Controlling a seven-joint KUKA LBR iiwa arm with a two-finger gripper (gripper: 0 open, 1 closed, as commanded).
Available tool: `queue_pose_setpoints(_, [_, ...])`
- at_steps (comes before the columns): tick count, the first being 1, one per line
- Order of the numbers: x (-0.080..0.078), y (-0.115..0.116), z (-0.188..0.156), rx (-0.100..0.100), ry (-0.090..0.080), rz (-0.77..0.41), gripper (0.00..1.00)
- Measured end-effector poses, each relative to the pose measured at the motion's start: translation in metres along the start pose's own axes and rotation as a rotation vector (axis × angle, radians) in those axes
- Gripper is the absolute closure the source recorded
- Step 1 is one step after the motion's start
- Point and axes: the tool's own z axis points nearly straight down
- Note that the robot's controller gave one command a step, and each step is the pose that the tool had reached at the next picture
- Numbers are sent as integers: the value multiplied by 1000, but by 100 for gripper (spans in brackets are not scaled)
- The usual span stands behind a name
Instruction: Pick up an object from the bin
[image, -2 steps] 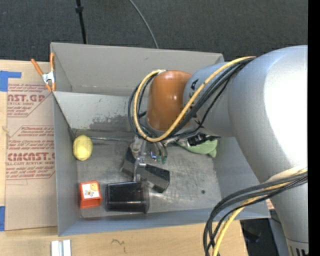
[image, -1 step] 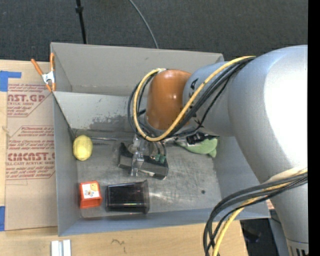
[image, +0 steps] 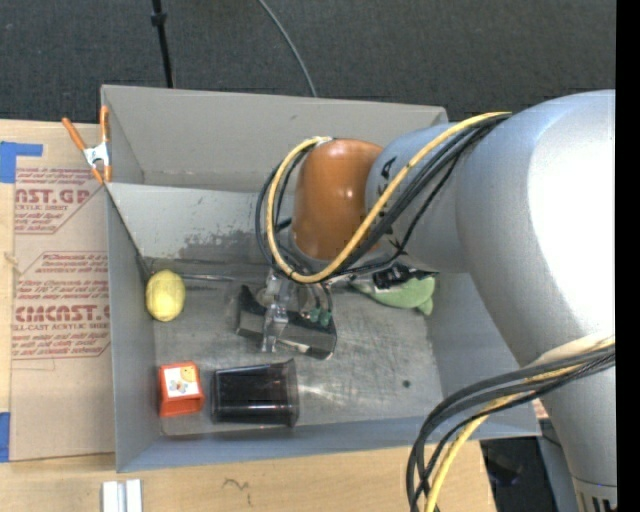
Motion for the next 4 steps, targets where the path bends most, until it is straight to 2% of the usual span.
queue_pose_setpoints(1, [1,0,-3,0,2,0,100])
queue_pose_setpoints(4, [5,-1,-53,4,14,-1,100])
